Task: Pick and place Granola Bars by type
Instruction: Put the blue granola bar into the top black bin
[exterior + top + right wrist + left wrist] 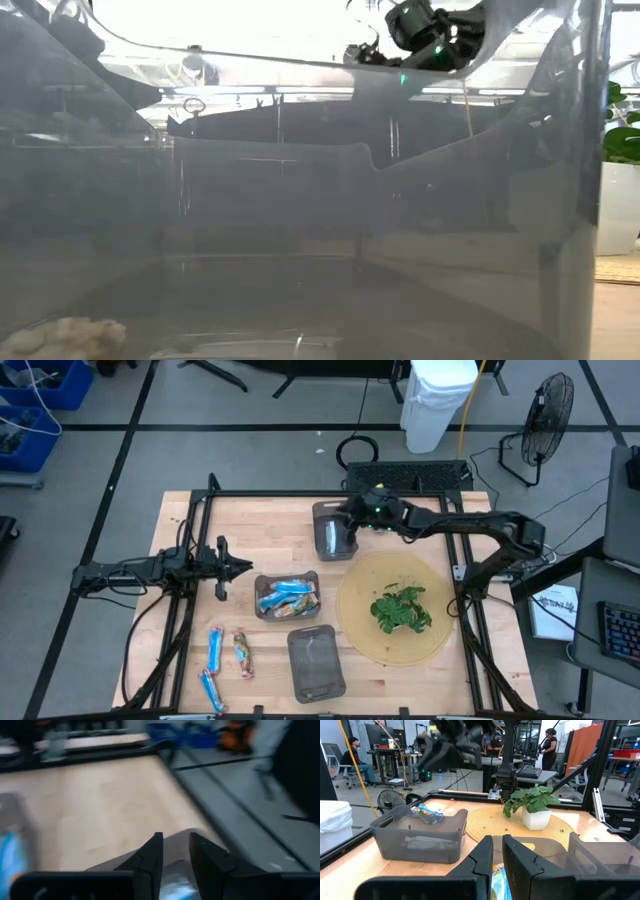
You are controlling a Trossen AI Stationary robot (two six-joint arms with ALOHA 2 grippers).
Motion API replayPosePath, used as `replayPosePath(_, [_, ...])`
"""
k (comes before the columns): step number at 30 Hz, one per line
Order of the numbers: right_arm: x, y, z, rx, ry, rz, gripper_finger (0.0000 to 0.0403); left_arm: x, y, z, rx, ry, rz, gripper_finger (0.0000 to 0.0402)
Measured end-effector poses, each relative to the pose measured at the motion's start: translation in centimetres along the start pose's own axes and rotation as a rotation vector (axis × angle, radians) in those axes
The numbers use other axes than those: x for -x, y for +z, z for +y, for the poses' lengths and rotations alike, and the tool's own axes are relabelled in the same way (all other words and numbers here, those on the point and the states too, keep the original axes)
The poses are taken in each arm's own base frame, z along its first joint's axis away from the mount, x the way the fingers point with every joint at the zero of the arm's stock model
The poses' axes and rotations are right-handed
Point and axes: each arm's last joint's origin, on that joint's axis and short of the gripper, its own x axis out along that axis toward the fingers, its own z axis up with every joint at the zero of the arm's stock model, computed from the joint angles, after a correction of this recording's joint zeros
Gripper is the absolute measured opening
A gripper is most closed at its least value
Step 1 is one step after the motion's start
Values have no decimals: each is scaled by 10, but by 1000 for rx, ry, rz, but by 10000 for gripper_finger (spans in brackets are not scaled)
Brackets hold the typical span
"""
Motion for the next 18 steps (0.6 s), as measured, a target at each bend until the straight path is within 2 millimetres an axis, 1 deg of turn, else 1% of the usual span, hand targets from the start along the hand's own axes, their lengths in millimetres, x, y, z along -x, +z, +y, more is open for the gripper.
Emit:
replayPosePath(1, [8,4,-4,-3,-46,2,88,0,0,0,0,0,0,47])
replayPosePath(4, [29,8,-16,-6,-189,61,88,0,0,0,0,0,0,47])
replayPosePath(9, [52,-8,-42,38,-418,293,89,0,0,0,0,0,0,47])
replayPosePath(11, [57,-15,-53,1,-443,360,89,0,0,0,0,0,1,47])
replayPosePath(14, [60,-26,-67,-88,-418,445,89,0,0,0,0,0,0,47])
replayPosePath(18, [56,-39,-86,-199,-408,511,89,0,0,0,0,0,0,47])
